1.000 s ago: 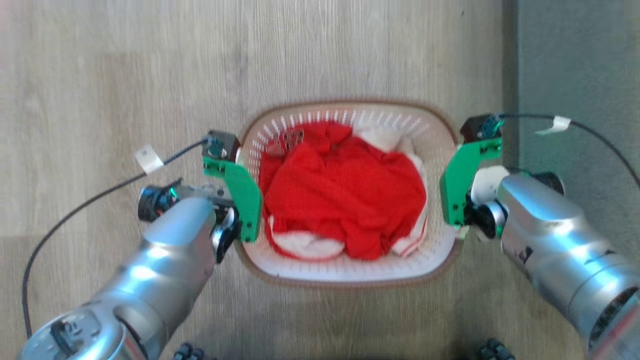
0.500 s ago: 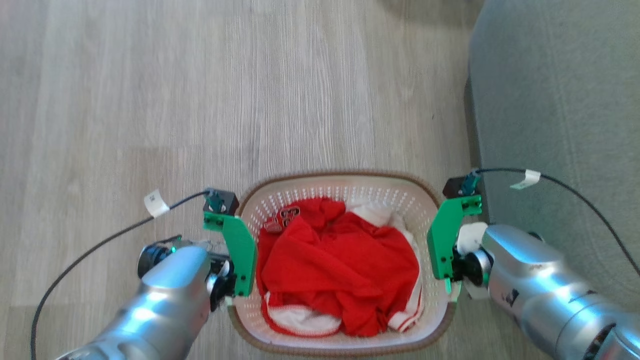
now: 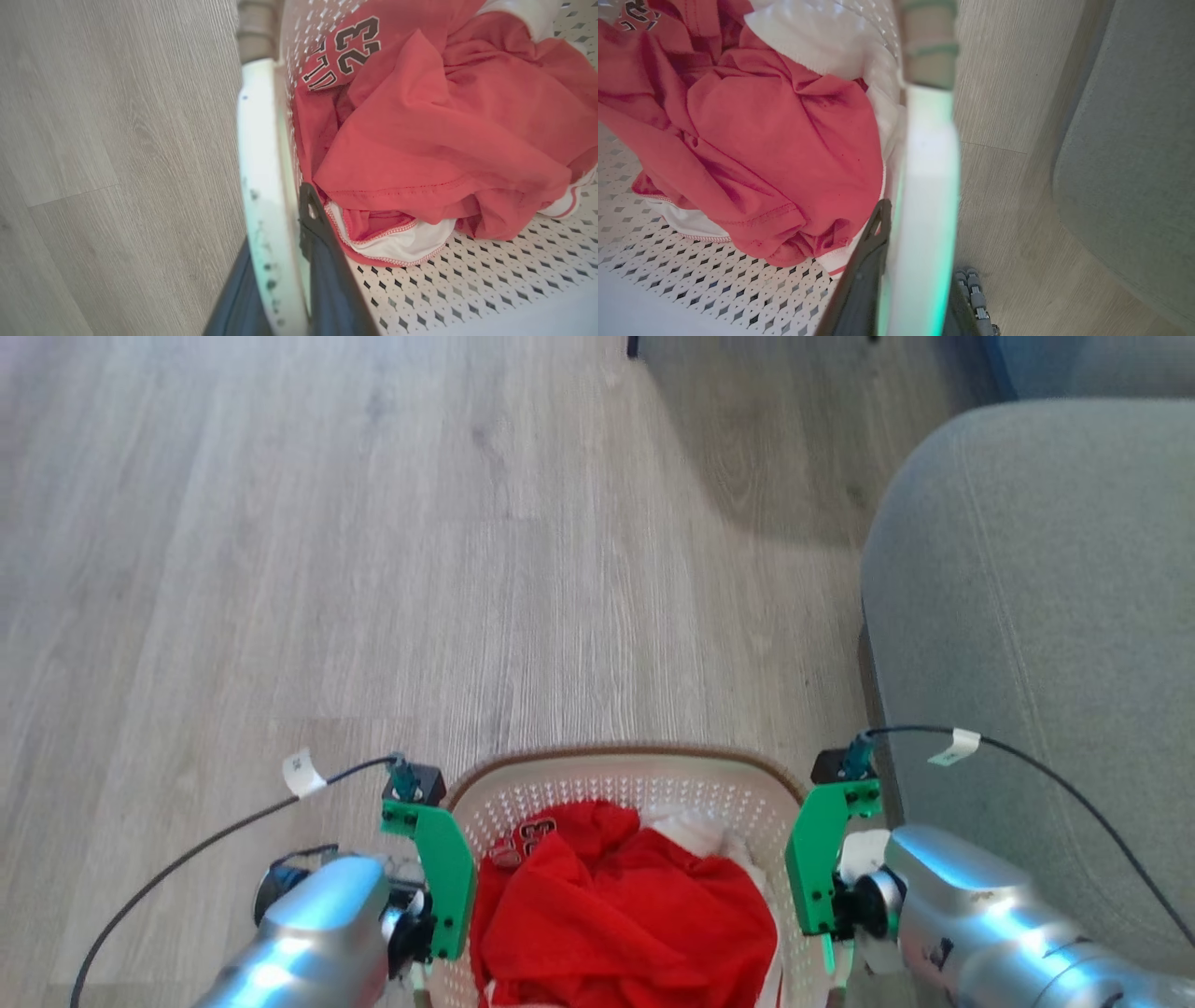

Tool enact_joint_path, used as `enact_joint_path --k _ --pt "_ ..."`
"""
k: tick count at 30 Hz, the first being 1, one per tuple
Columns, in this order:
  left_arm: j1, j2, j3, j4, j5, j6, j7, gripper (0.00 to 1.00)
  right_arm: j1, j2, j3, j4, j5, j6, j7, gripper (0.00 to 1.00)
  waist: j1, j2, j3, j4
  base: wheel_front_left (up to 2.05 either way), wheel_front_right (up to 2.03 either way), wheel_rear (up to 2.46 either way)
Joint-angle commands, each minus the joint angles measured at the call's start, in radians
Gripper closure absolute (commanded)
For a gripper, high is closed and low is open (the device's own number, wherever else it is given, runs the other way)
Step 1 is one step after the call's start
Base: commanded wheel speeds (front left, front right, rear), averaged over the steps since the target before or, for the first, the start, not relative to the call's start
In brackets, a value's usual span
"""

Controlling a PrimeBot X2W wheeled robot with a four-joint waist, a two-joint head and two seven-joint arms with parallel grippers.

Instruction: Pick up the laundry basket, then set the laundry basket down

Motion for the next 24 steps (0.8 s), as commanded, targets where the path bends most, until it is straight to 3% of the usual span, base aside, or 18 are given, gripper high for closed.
enact_joint_path --k 1,24 --pt "-0.017 0.011 -0.004 -0.016 0.006 -0.015 0.011 1.00 -0.015 0.028 0.003 -0.026 0.005 0.007 -0.004 1.00 0.0001 -0.0001 -0.031 0.014 0.00 0.00 0.00" --pt "0.032 0.046 -0.009 -0.069 -0.012 -0.015 0.033 1.00 0.019 0.050 0.038 -0.008 0.034 0.007 0.004 1.00 0.0001 -0.0001 -0.093 0.022 0.00 0.00 0.00"
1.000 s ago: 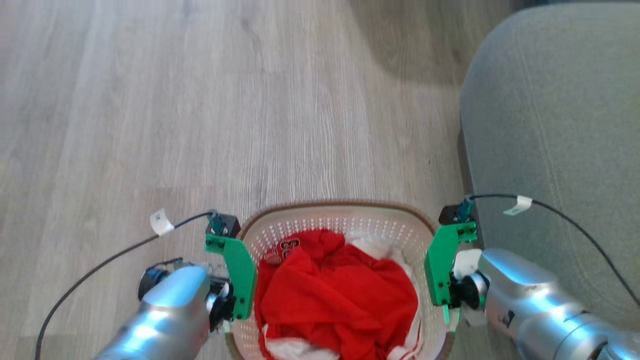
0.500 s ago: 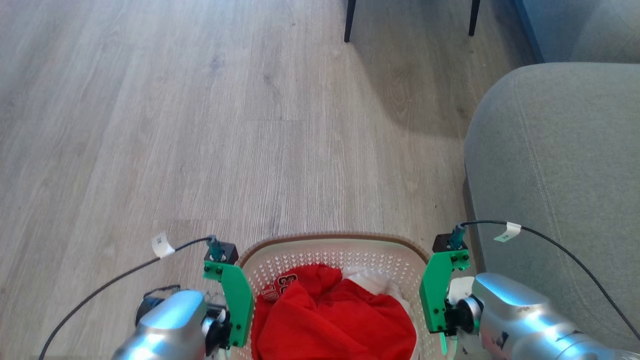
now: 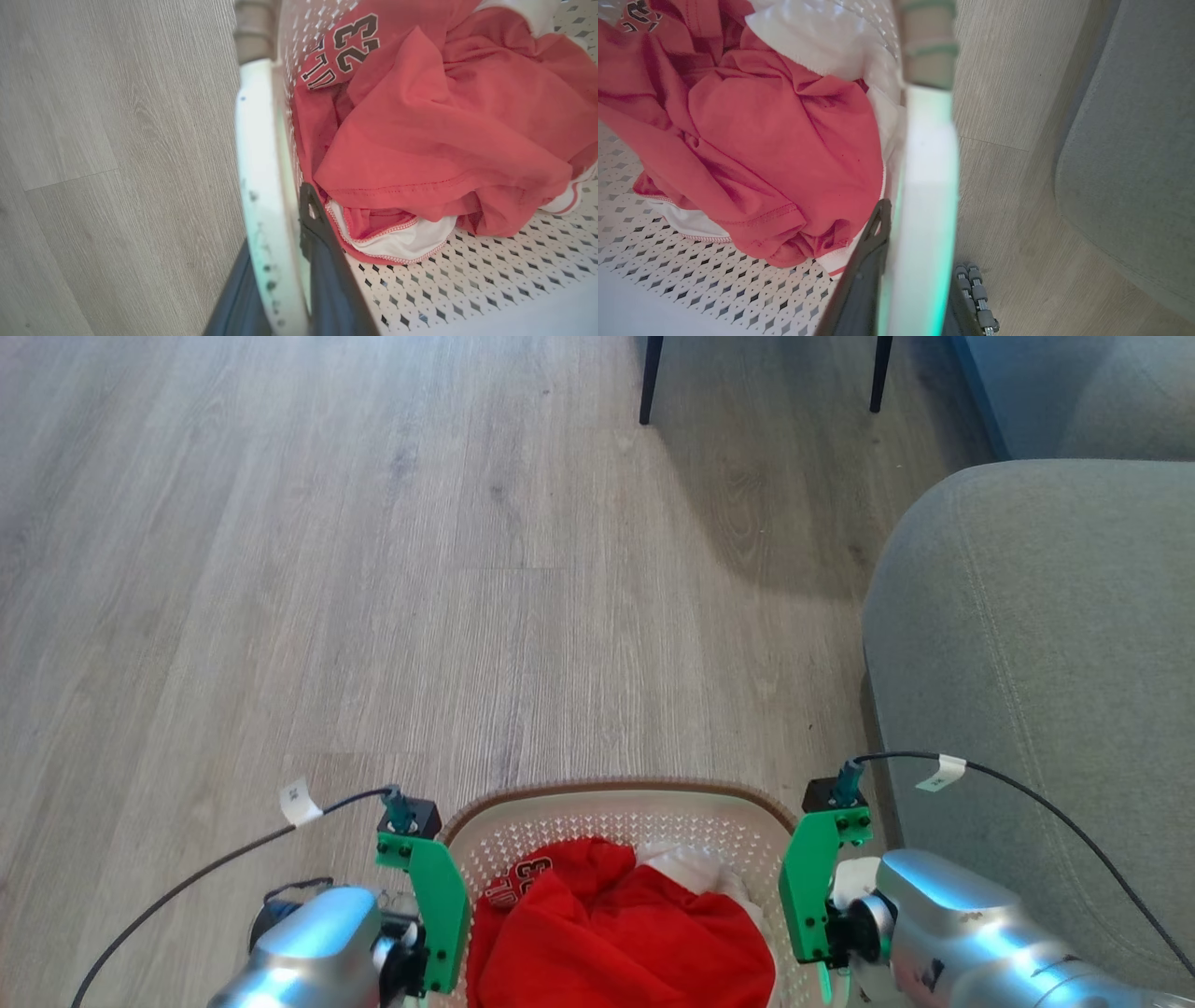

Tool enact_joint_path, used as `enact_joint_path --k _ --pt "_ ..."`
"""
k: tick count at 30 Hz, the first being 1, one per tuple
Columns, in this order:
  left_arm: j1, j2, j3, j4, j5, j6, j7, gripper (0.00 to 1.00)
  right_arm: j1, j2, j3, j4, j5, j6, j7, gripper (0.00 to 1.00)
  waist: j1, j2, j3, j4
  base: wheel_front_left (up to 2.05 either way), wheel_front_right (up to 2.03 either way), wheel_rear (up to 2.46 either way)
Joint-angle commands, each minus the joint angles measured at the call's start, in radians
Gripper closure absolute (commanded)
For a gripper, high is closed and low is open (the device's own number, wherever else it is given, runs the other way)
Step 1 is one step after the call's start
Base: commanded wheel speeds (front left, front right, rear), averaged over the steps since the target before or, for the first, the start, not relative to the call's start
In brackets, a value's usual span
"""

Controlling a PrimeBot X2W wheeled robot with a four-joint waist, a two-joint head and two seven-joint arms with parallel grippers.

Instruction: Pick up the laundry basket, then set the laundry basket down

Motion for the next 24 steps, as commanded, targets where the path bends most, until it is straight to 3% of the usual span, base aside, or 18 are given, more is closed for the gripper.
enact_joint_path --k 1,24 --pt "-0.027 0.009 0.003 -0.019 0.006 -0.015 -0.008 1.00 -0.017 0.028 0.001 -0.027 0.006 0.007 -0.020 1.00 0.0001 0.0000 -0.001 -0.001 0.00 0.00 0.00" --pt "-0.025 0.012 0.001 -0.028 -0.006 -0.015 -0.012 1.00 -0.011 0.031 0.015 -0.018 0.025 0.007 -0.016 1.00 0.0001 0.0000 -0.015 -0.006 0.00 0.00 0.00"
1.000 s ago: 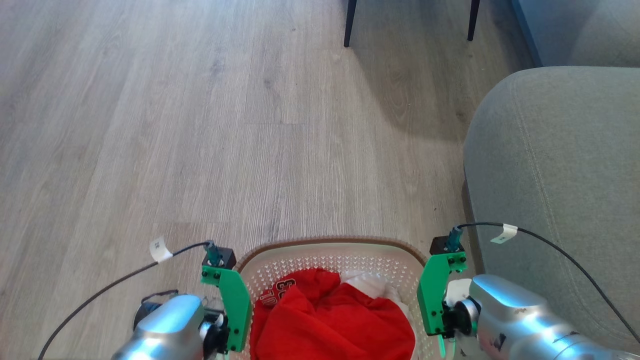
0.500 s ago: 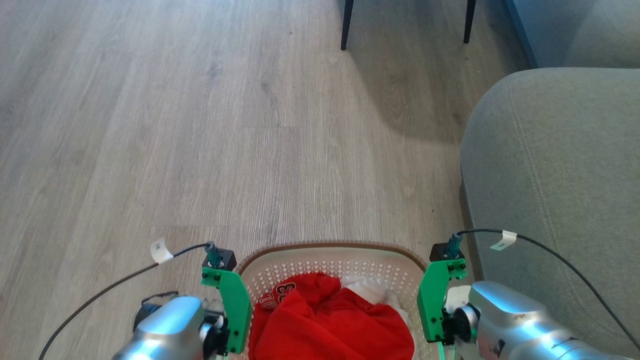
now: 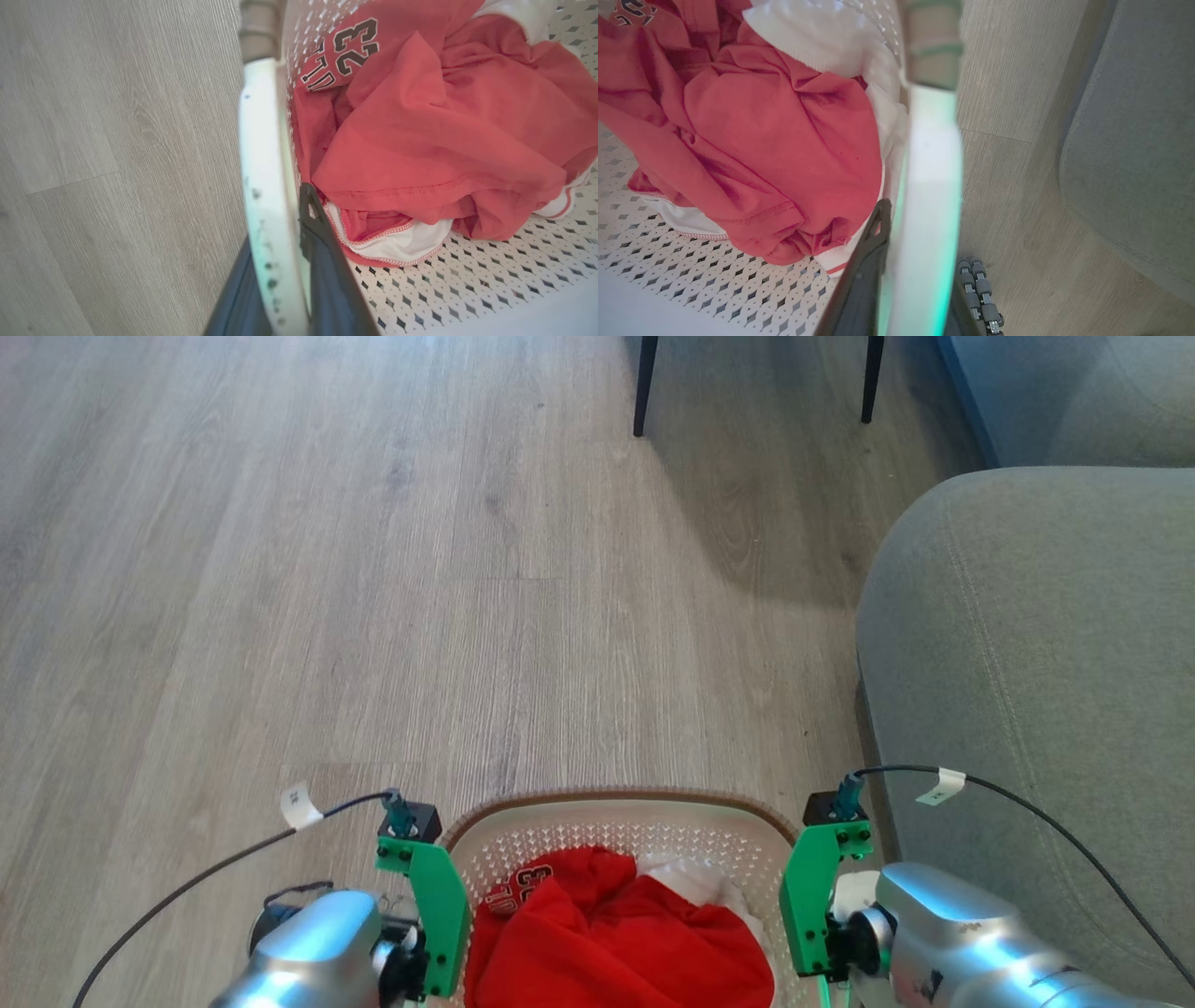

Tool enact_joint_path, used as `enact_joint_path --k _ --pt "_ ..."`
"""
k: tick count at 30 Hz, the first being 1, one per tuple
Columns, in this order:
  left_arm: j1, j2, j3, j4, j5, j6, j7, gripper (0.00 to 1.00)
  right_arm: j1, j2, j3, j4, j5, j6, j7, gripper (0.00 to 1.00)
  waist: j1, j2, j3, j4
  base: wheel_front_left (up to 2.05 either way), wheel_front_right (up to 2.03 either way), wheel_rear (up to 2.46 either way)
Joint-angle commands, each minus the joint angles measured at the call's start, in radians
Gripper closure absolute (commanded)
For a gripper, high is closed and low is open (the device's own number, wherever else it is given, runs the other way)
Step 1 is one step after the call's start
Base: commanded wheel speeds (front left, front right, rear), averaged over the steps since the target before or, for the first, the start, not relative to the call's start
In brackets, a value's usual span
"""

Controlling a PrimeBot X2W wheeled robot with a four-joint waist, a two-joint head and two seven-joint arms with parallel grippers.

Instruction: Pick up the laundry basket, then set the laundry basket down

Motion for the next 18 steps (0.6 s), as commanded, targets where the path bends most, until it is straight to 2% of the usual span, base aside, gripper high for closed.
enact_joint_path --k 1,18 --pt "-0.031 0.009 0.004 -0.024 -0.003 -0.015 -0.010 1.00 -0.028 0.026 0.000 -0.025 0.003 0.007 -0.015 1.00 0.0001 0.0000 0.001 0.001 0.00 0.00 0.00" --pt "-0.038 0.006 0.003 -0.018 -0.007 -0.015 -0.007 1.00 -0.038 0.024 0.006 -0.023 0.014 0.007 -0.017 1.00 0.0001 0.0000 0.009 0.002 0.00 0.00 0.00"
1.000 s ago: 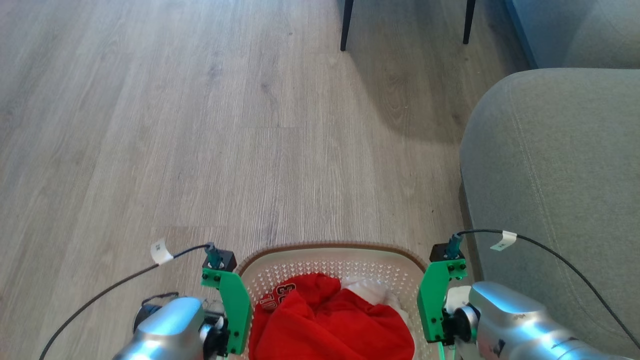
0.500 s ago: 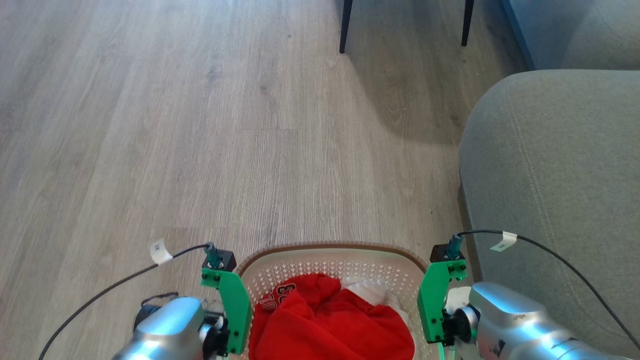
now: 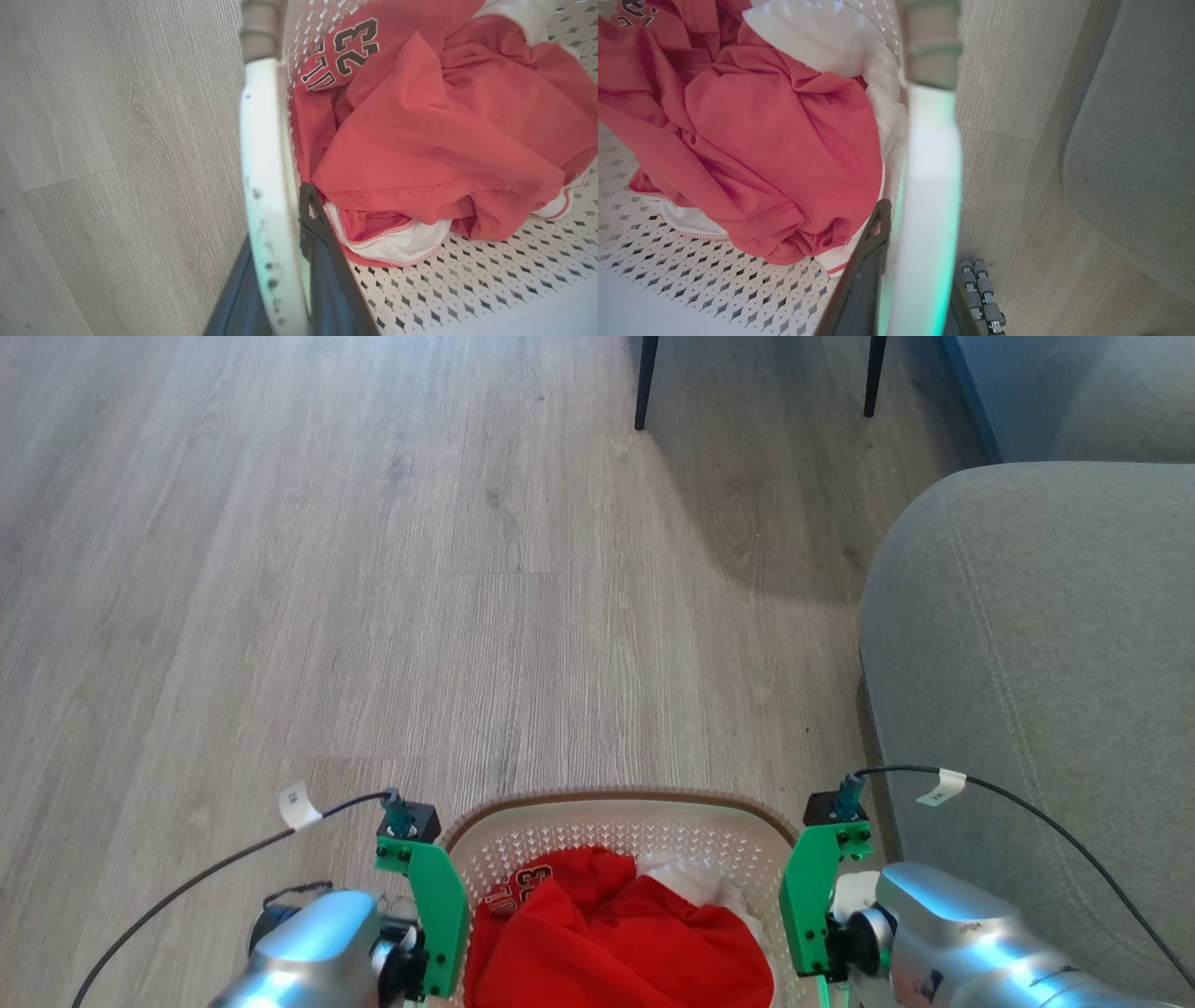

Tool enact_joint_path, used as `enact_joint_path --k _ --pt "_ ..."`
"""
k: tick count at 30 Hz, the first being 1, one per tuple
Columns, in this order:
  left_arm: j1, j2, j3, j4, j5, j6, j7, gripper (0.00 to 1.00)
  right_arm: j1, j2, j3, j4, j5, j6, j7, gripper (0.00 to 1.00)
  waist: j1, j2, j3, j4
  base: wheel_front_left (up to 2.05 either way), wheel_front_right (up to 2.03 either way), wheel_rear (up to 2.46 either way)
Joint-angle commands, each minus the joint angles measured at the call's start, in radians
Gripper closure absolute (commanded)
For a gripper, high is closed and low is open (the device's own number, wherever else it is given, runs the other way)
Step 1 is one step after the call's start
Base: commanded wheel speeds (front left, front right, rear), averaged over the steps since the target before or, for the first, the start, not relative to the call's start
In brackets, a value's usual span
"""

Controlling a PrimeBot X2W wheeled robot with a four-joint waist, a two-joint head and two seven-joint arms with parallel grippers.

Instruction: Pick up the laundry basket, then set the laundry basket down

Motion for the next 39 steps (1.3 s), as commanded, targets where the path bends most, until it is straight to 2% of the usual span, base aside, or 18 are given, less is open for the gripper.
enact_joint_path --k 1,28,39 --pt "-0.037 0.005 0.004 -0.018 -0.001 -0.015 -0.007 1.00 -0.038 0.024 0.001 -0.025 0.005 0.007 -0.014 1.00 0.0000 0.0000 0.000 0.000 0.00 0.00 0.00" --pt "-0.037 0.002 0.003 -0.018 -0.001 -0.015 -0.013 1.00 -0.043 0.020 0.008 -0.025 0.014 0.007 -0.009 1.00 0.0000 0.0000 0.002 0.002 0.00 0.00 0.00" --pt "-0.050 -0.007 0.003 -0.008 0.004 -0.015 -0.026 1.00 -0.057 0.006 0.011 -0.041 0.005 0.007 -0.032 1.00 0.0000 0.0000 0.066 -0.003 0.00 0.00 0.00"
